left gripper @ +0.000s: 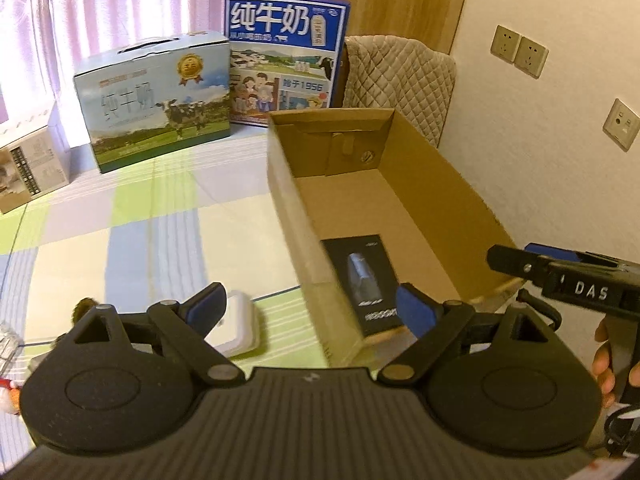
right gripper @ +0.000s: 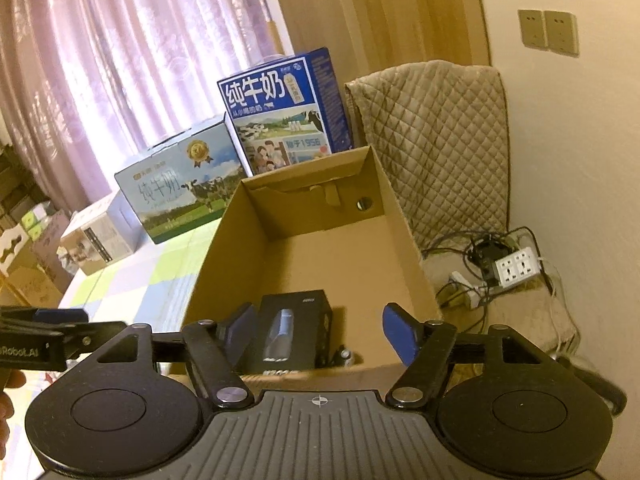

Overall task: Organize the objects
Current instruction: 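Withdraw both open tools from the cardboard box back over the table, then grasp the clear plastic container with the left tool while the right tool grasps the silver foil bag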

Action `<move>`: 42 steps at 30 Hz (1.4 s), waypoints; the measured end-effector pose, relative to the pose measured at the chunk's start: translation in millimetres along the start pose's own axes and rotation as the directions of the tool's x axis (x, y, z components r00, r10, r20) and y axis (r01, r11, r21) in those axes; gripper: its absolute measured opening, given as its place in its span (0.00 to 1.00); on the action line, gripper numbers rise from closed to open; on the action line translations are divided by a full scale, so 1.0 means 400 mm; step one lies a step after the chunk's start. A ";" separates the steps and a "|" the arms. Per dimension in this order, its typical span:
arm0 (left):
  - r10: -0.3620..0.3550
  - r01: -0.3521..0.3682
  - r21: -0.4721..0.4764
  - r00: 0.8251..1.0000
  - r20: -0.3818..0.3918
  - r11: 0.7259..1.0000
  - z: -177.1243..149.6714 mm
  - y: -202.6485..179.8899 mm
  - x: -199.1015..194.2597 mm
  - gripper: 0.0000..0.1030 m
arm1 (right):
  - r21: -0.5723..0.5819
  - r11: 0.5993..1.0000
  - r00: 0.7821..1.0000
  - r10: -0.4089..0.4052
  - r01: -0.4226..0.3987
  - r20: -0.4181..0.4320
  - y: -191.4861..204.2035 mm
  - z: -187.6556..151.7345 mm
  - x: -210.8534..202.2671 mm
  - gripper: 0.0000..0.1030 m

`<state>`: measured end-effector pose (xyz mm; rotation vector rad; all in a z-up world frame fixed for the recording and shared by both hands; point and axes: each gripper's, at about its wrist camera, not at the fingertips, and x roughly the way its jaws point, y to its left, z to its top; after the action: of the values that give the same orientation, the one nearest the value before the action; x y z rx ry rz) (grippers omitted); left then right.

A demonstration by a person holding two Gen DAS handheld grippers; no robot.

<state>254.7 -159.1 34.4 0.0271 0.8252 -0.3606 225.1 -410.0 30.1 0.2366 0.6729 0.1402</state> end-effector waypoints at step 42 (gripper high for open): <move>0.361 -0.388 -0.256 0.921 -0.147 0.885 -0.321 0.753 -0.266 0.87 | 0.559 0.801 0.893 0.391 -0.213 -0.220 0.450 -0.273 0.340 0.66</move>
<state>194.8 176.9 -11.0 -0.0611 0.9383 0.1287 252.1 -189.9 -87.1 0.8716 0.9980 0.3142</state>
